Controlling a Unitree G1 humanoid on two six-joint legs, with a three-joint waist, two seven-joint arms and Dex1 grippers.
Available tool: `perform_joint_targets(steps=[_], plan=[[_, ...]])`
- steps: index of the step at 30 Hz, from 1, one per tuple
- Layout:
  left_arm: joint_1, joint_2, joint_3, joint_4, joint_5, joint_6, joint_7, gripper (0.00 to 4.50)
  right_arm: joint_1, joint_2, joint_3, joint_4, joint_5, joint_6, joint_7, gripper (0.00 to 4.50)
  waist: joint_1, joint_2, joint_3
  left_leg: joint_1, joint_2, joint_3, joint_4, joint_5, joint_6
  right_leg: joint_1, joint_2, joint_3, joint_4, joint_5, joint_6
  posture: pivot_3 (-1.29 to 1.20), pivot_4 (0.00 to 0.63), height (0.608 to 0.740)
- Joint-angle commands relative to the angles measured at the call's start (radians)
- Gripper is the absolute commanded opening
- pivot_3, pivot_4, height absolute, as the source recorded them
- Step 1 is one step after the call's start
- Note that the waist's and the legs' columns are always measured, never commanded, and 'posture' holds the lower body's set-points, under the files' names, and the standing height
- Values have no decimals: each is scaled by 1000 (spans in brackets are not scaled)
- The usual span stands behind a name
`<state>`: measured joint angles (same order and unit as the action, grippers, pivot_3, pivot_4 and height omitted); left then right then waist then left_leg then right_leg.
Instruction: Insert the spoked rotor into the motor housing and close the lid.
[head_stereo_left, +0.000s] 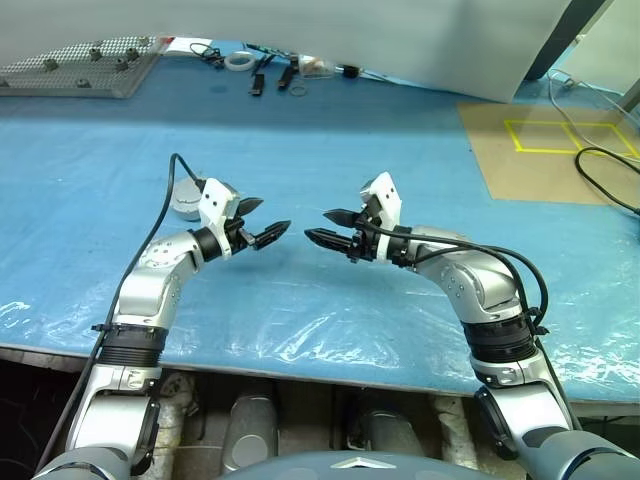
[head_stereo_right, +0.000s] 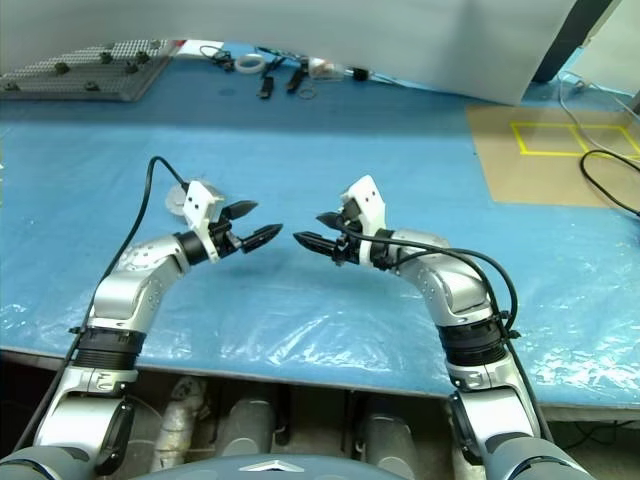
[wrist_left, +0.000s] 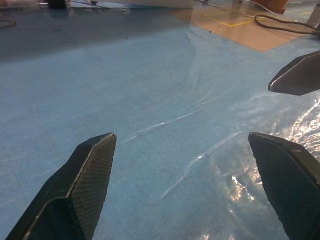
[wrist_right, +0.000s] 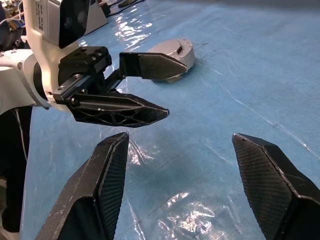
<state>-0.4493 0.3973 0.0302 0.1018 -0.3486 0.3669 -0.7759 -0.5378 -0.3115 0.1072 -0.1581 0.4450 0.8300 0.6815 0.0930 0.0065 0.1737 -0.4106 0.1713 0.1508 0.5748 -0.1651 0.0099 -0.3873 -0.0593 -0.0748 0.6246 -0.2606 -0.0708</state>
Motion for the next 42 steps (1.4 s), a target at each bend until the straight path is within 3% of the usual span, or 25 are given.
perform_joint_targets(steps=[1,42], plan=[[-6,11,5,-38,-4,-7,-2,4475,-11,1,-17,-40,24,-8,-2,3438,0,0,0,0,0,0,0,0,0,0,0,0,0,0,0,0,150,740],[-12,10,-4,-29,-5,-12,-16,4475,37,-6,-3,241,-81,-322,115,3438,0,0,0,0,0,0,0,1,3,0,0,0,0,0,0,0,150,740]])
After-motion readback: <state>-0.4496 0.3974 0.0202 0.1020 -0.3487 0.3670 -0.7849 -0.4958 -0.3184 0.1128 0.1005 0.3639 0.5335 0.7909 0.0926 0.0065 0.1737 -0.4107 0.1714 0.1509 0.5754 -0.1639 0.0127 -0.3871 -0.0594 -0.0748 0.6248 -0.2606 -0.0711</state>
